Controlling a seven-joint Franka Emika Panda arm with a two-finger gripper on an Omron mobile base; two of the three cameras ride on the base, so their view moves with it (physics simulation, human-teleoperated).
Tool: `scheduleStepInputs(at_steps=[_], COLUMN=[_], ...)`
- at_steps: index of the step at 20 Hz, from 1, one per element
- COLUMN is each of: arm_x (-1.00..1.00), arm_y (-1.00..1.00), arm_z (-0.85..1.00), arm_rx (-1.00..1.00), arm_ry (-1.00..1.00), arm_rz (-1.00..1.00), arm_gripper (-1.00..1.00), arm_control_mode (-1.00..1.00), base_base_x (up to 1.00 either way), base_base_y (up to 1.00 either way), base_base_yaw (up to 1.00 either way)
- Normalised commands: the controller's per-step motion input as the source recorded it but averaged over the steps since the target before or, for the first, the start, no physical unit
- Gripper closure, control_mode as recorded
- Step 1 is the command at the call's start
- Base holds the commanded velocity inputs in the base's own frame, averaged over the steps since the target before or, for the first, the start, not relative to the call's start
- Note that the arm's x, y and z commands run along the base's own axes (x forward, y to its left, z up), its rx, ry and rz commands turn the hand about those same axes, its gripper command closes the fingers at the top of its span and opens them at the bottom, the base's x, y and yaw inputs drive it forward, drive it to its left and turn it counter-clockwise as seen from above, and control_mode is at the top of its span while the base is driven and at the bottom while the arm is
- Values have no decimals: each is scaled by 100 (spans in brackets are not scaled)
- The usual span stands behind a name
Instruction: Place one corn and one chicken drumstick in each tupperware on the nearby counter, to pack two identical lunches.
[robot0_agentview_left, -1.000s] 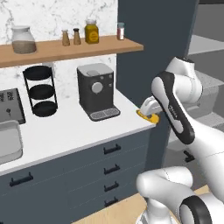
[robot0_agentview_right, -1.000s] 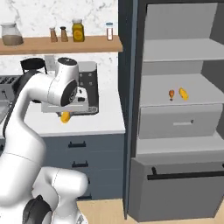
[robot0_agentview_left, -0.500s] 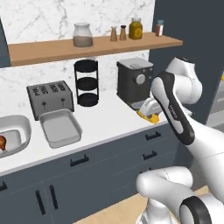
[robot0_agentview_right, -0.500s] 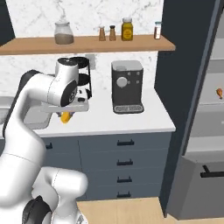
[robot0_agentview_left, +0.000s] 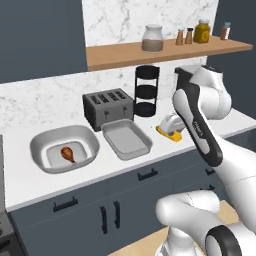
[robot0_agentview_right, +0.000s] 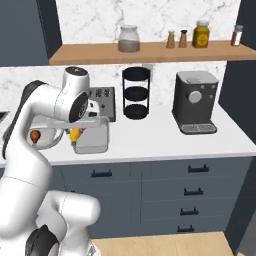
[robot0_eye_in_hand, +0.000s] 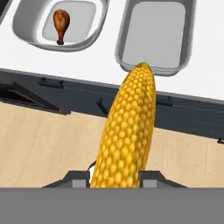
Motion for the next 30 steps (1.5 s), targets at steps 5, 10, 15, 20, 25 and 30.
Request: scheduleStepInputs(at_steps=[5,10,15,20,25,30], arm_x=[0,21,65,100,98,77], arm_y=[0,80,100,85,68,45], arm_z=[0,-29,-61,-45,-24,-16], arm_rx=[0,-25,-33,-6,0,0], arm_ry=[0,-8,-6,4,0,0], arm_rz=[0,0,-4,0,2,3], arm_gripper=[100,100,100,100,100,100], arm_control_mode=[100,-100,-100,-100,-100,-100], base_base_x=[25,5,0,0,0,0], base_base_y=[100,20,0,0,0,0], base_base_yaw=[-1,0,0,0,0,0])
